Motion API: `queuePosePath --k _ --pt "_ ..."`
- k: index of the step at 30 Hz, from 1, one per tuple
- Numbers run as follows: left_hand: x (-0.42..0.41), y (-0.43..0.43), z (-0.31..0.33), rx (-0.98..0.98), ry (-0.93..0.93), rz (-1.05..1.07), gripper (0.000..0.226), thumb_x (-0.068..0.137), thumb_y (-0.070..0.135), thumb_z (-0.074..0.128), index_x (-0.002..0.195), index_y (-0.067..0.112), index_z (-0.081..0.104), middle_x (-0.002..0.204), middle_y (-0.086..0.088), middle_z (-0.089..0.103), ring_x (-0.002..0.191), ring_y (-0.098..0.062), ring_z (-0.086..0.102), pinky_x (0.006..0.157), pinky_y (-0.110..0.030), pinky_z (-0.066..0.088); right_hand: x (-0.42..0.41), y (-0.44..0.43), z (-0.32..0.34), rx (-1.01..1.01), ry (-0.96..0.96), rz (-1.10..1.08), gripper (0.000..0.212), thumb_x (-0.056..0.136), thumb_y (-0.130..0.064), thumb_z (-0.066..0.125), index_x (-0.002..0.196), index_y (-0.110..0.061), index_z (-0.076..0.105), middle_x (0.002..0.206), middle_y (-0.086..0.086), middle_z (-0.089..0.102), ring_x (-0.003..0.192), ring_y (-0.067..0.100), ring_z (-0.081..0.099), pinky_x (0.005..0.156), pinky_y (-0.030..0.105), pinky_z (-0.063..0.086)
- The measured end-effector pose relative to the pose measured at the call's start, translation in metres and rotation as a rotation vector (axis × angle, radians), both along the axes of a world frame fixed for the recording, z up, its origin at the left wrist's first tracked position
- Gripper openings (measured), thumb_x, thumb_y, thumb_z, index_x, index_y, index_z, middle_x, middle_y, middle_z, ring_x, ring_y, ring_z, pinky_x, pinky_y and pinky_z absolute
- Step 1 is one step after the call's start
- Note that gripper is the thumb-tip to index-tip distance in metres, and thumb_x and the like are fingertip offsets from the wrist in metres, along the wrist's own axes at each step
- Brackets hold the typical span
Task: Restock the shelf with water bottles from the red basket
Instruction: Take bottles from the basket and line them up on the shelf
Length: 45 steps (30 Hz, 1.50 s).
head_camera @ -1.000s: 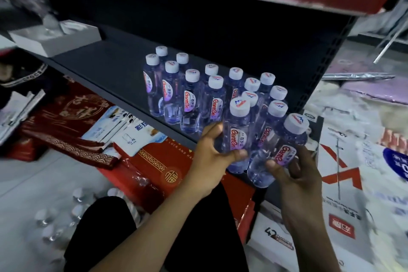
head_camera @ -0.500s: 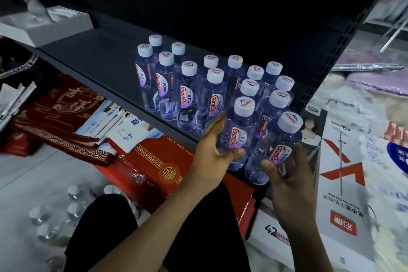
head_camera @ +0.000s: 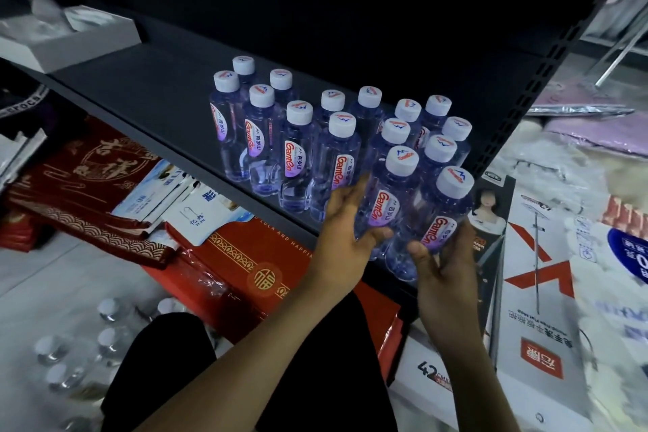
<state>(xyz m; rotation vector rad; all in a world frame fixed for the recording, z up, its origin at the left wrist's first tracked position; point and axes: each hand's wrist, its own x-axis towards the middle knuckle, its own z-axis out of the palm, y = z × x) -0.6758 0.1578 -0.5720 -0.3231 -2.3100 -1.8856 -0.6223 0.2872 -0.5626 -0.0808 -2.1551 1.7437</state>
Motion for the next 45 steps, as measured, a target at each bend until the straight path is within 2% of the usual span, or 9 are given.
queuePosePath --k 3,6,11,14,19,25,28,34,45 --pt "0.008 -0.004 0.007 -0.298 0.064 0.079 0.084 0.083 0.034 0.072 0.153 0.025 0.026 0.15 0.001 0.041 0.136 -0.015 0.042 0.11 -0.031 0.039 0.002 0.003 -0.003 0.047 -0.002 -0.005 0.066 0.091 -0.015 0.063 0.144 -0.034 0.031 0.133 -0.002 0.054 0.117 0.008 0.056 0.092 0.02 0.051" --pt "0.014 -0.008 0.009 -0.421 0.038 0.111 0.081 0.084 0.035 0.072 0.152 0.023 0.029 0.146 -0.002 0.041 0.133 -0.017 0.043 0.103 -0.021 0.035 0.006 0.004 -0.014 -0.001 -0.059 -0.04 0.077 0.085 -0.004 0.069 0.146 -0.032 0.031 0.137 -0.009 0.052 0.119 -0.002 0.054 0.089 0.014 0.05" --pt "0.008 -0.008 0.007 -0.397 0.03 0.121 0.064 0.084 0.019 0.074 0.141 0.015 0.044 0.134 -0.003 0.053 0.122 -0.015 0.053 0.096 -0.016 0.039 0.005 0.001 -0.022 0.123 -0.109 -0.141 0.061 0.082 -0.005 0.073 0.134 -0.022 0.046 0.13 -0.002 0.054 0.105 -0.003 0.054 0.072 0.004 0.043" --pt "0.005 -0.007 0.004 -0.412 0.065 0.111 0.061 0.086 0.01 0.071 0.141 0.013 0.044 0.132 -0.007 0.054 0.118 -0.019 0.056 0.099 -0.03 0.048 0.003 0.0 -0.021 0.169 -0.101 -0.18 0.059 0.082 -0.008 0.075 0.132 -0.021 0.047 0.125 -0.003 0.055 0.101 -0.005 0.055 0.073 0.005 0.046" --pt "0.005 -0.008 0.007 -0.508 0.056 0.071 0.067 0.09 0.013 0.066 0.148 0.011 0.033 0.142 -0.013 0.047 0.126 -0.027 0.051 0.103 -0.039 0.046 0.001 -0.008 -0.025 0.216 -0.086 -0.239 0.064 0.08 -0.015 0.077 0.134 -0.025 0.042 0.129 -0.003 0.053 0.114 0.013 0.056 0.095 0.04 0.052" --pt "0.016 -0.028 0.026 -0.697 0.106 -0.005 0.067 0.098 0.035 0.053 0.153 0.014 0.022 0.149 -0.011 0.04 0.131 -0.029 0.046 0.103 -0.039 0.042 0.025 -0.02 -0.007 0.236 -0.038 -0.373 0.085 0.077 -0.019 0.079 0.143 -0.028 0.026 0.14 -0.003 0.045 0.13 0.015 0.045 0.105 0.046 0.044" --pt "0.028 -0.057 0.036 -0.872 0.246 0.059 0.06 0.1 0.038 0.045 0.152 0.015 0.027 0.143 -0.01 0.046 0.125 -0.031 0.05 0.095 -0.044 0.049 0.048 -0.033 0.006 0.269 0.042 -0.412 0.069 0.082 -0.018 0.073 0.138 -0.027 0.033 0.135 -0.002 0.044 0.127 0.017 0.045 0.104 0.047 0.044" --pt "0.069 -0.17 0.032 -1.156 0.347 0.225 0.054 0.092 0.037 0.041 0.138 0.01 0.049 0.115 -0.009 0.064 0.102 -0.031 0.063 0.082 -0.04 0.055 0.055 -0.107 0.022 0.523 0.169 -0.059 0.042 0.087 -0.022 0.059 0.127 -0.009 0.051 0.125 0.012 0.052 0.119 0.027 0.047 0.1 0.03 0.034" --pt "0.303 -0.403 -0.031 -1.306 -0.316 0.755 0.055 0.088 0.041 0.037 0.131 0.011 0.052 0.107 -0.014 0.066 0.09 -0.036 0.067 0.067 -0.043 0.057 0.092 -0.337 0.01 0.658 0.346 0.866 0.046 0.086 -0.019 0.066 0.128 -0.011 0.051 0.122 0.012 0.052 0.114 0.026 0.046 0.093 0.032 0.034"
